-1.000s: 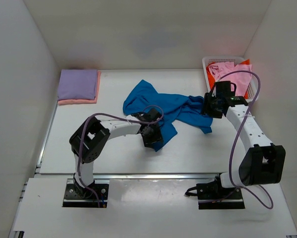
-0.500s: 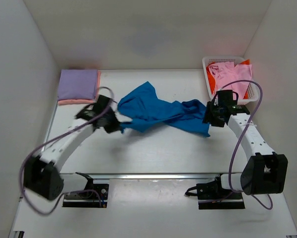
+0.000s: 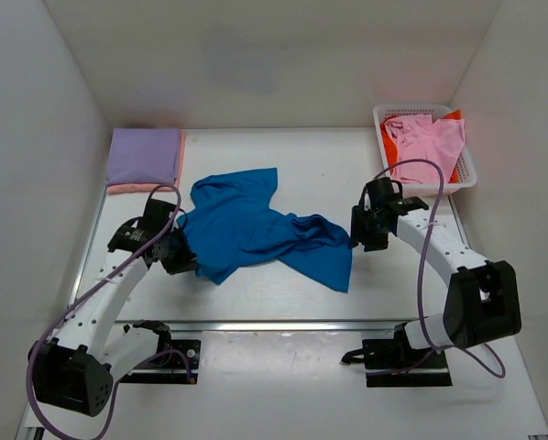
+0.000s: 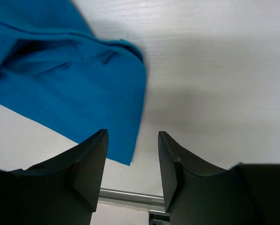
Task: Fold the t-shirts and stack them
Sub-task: Flatten out the tshirt
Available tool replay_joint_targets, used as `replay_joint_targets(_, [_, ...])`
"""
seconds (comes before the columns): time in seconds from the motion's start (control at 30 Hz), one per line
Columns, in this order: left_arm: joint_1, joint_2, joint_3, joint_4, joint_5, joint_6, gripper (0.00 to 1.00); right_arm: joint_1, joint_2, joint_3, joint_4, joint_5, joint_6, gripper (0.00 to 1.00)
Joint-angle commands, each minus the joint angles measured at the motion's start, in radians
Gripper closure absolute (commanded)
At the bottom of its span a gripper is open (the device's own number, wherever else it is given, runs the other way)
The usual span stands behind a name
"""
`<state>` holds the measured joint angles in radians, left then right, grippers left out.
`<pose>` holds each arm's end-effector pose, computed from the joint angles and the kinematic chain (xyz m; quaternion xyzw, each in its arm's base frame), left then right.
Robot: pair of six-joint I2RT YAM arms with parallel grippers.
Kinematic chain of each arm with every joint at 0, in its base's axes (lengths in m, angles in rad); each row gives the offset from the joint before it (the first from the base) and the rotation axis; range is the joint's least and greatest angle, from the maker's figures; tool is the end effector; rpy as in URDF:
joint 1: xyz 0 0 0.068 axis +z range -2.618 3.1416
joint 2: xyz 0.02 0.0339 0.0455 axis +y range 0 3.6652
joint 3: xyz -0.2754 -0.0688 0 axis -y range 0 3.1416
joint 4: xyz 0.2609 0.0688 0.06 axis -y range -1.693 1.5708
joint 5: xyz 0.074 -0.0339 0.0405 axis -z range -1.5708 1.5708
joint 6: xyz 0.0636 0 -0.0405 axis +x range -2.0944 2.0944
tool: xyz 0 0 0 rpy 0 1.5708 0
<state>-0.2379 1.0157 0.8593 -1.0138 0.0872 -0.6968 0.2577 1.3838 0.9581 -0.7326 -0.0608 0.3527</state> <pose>0.1887 -0.0515 0.2397 -0.2142 0.9554 -0.1277 0.1582 0.2759 0.0767 0.2051 0.0402 0.9775 0.0899 0.1863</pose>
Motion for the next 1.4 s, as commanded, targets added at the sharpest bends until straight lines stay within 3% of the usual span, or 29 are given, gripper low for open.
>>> replay_joint_targets(0.0, [0.025,-0.005,0.065,-0.023,0.025,0.048,1.0,-0.021,0.046,0.039,0.1,-0.072,0.029,0.56])
replay_joint_targets(0.2, [0.02,0.024,0.113,-0.023,0.02,0.065,1.0,0.078,0.148,0.145,0.18,-0.172,-0.053,0.57])
replay_joint_targets(0.43, [0.035,0.04,0.126,-0.025,0.028,0.065,1.0,0.224,0.242,0.252,0.191,-0.148,-0.08,0.58])
replay_joint_targets(0.87, [0.055,0.011,0.081,-0.023,0.049,0.065,1.0,0.302,0.406,0.372,0.084,-0.088,-0.113,0.57])
replay_joint_targets(0.93, [0.058,0.017,0.086,-0.023,0.056,0.06,1.0,0.302,0.429,0.395,0.062,-0.092,-0.127,0.62])
replay_joint_targets(1.0, [0.066,0.015,0.08,-0.025,0.057,0.06,1.0,0.302,0.451,0.418,0.033,-0.12,-0.139,0.77])
replay_joint_targets(1.03, [0.066,0.014,0.083,-0.022,0.06,0.059,1.0,0.307,0.466,0.433,0.022,-0.126,-0.135,0.99])
replay_joint_targets(1.13, [0.075,0.018,0.099,-0.014,0.062,0.057,1.0,0.321,0.477,0.517,-0.056,-0.122,-0.15,1.0])
replay_joint_targets(1.37, [0.081,0.089,0.25,0.018,0.052,0.043,1.0,0.227,0.413,0.74,-0.149,-0.108,-0.129,0.99])
